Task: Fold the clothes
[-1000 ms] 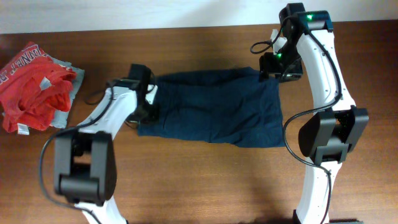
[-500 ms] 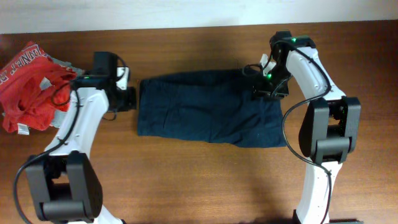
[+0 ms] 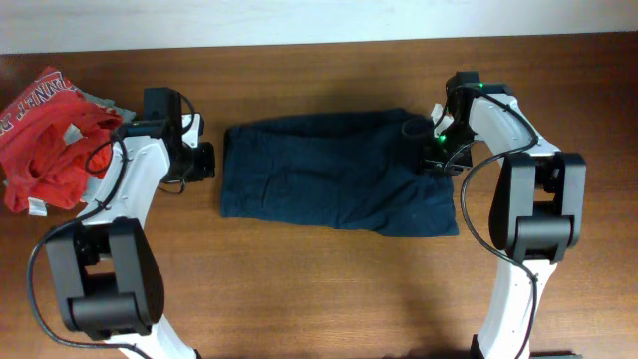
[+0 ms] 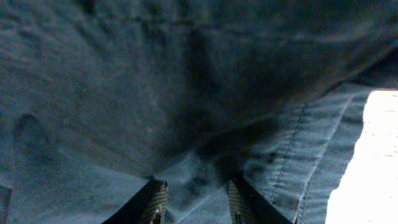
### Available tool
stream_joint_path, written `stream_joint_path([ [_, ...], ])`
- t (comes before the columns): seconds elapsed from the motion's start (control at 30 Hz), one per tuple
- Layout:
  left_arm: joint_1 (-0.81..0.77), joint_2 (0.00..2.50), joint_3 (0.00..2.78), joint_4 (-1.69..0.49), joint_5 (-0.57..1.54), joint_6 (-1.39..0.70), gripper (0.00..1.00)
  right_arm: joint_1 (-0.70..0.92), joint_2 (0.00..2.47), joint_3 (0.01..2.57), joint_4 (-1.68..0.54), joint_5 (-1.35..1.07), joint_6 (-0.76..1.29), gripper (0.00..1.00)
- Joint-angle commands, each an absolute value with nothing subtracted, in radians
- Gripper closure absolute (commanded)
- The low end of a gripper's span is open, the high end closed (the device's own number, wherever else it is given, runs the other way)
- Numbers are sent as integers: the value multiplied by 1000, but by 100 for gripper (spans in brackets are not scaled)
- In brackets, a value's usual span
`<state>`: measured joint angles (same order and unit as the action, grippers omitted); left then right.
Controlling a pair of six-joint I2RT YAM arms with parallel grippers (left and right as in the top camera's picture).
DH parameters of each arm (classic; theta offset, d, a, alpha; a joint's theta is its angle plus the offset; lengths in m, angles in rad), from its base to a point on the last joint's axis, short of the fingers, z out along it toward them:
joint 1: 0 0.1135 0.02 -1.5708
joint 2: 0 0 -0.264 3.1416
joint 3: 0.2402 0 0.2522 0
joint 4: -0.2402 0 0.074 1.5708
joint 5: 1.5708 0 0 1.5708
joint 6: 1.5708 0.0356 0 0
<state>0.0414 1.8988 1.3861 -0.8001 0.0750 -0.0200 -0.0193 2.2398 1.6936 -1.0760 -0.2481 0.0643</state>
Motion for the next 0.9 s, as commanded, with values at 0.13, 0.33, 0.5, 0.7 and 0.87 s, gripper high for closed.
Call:
stream_joint_path([
  [0.13,42,1940,1392,-740,280,109,72,-22,2233,1627,-1031,-224,65,62],
  [0.33,61,2006,1392,-718,437,166,47,-22,2233,1627,-1032,-224,59,62],
  [0.5,77,2088,1392,-707,494,190,48,-22,2233,1627,-1032,-224,59,62],
  [0.7,97,2157,1392,-707,494,197,47,-22,2233,1627,-1039,-224,59,62],
  [0.87,91,2172,1392,-707,590,209,52,-22,2233,1627,-1035,-224,59,62],
])
